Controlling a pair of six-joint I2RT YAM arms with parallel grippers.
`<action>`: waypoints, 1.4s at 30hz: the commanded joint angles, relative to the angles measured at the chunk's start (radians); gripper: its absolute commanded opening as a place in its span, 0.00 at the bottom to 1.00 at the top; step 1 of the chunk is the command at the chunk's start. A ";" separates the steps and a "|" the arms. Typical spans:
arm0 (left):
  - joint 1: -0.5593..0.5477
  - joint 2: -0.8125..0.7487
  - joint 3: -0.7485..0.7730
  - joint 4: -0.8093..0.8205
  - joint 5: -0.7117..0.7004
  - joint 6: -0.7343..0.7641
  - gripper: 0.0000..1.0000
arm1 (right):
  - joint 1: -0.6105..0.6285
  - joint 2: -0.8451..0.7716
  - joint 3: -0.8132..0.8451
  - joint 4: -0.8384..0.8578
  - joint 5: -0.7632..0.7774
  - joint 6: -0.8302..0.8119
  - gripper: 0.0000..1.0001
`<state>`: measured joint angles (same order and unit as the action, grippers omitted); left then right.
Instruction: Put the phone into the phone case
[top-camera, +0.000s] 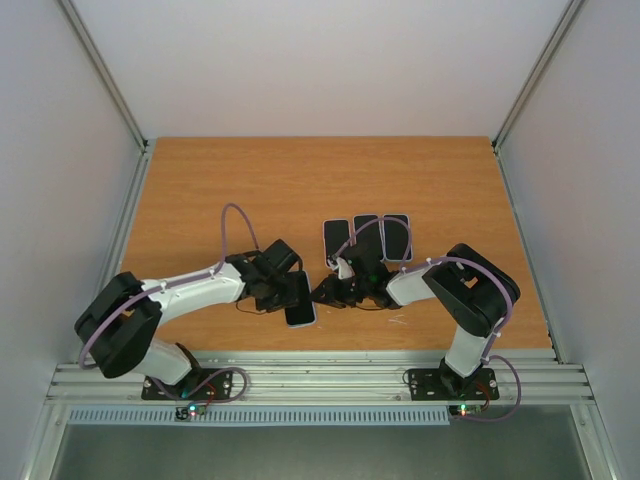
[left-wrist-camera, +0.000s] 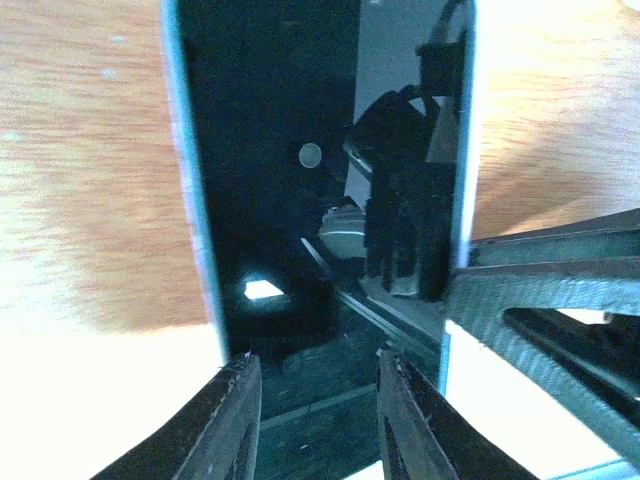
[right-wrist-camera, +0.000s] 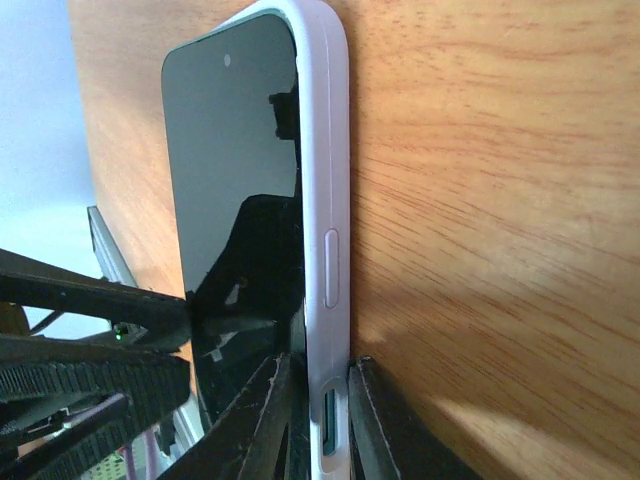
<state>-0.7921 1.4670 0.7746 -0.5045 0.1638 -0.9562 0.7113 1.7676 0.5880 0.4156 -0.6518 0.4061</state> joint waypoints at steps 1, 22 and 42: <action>-0.003 -0.043 0.020 -0.155 -0.115 0.016 0.35 | 0.011 -0.010 -0.011 -0.014 -0.003 -0.013 0.18; -0.026 0.058 0.056 -0.038 0.003 0.017 0.16 | 0.015 -0.010 -0.006 -0.014 -0.014 -0.016 0.19; -0.067 0.058 0.087 -0.147 -0.089 0.028 0.41 | 0.028 -0.115 -0.006 -0.170 0.049 -0.085 0.22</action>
<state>-0.8452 1.5696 0.8764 -0.6540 0.1135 -0.9382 0.7303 1.6974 0.5865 0.3115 -0.6258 0.3656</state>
